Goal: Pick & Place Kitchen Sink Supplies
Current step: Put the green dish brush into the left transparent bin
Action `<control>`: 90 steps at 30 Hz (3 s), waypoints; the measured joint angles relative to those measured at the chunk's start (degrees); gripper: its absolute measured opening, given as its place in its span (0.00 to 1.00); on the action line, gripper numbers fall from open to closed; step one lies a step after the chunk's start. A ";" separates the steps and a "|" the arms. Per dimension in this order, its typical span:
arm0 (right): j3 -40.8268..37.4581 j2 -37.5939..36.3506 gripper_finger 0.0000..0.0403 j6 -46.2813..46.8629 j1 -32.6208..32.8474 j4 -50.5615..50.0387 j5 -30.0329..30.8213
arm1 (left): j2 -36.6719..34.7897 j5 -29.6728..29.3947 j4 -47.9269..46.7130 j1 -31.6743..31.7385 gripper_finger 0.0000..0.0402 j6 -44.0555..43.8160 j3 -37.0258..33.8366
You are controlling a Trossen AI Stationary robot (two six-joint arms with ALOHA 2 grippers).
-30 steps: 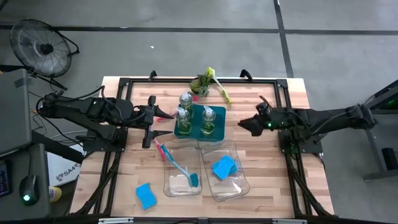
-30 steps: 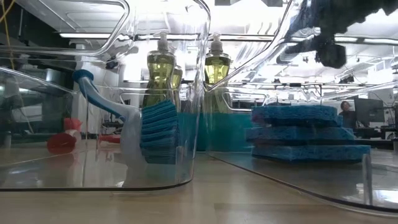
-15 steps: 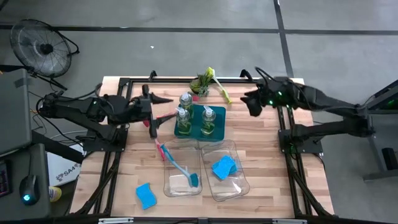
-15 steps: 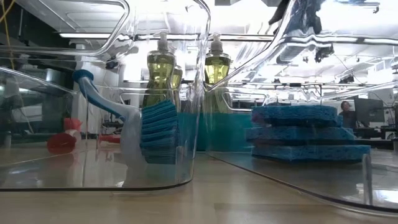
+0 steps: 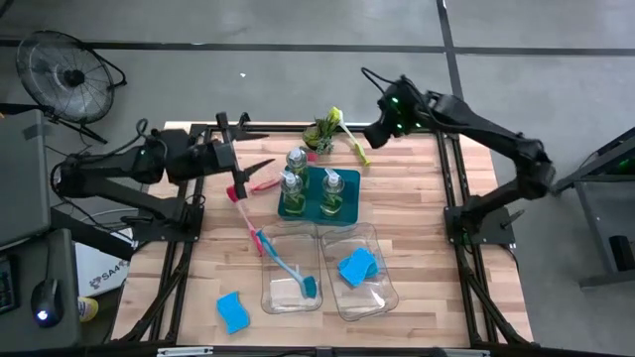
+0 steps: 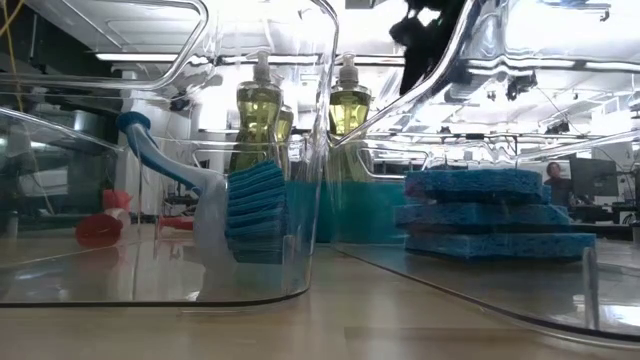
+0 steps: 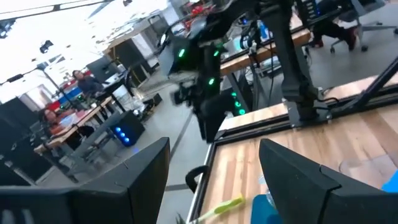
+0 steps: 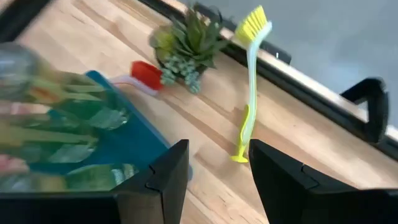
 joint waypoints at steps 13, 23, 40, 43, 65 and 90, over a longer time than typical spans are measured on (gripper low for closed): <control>1.18 18.24 0.40 -3.63 -10.92 0.40 -7.68 | -2.65 24.17 -8.20 20.32 0.60 1.83 0.00; 1.18 21.26 0.42 -12.60 -14.11 1.64 -11.87 | -2.67 37.33 -11.24 27.83 0.60 1.80 0.00; 0.92 25.83 0.83 -8.83 -14.24 6.47 -14.82 | -2.47 37.10 -11.08 29.46 0.60 -2.99 0.00; 0.92 27.75 0.84 -9.17 -14.13 5.90 -13.63 | -2.47 35.32 -11.08 29.46 0.60 -4.10 0.00; 0.89 35.35 0.80 -8.57 -9.10 9.40 -8.03 | -2.47 34.73 -11.11 29.46 0.60 -7.94 0.00; 0.87 36.98 0.47 -10.16 -5.80 7.92 -4.23 | -2.46 34.73 -12.91 29.46 0.60 -7.92 0.00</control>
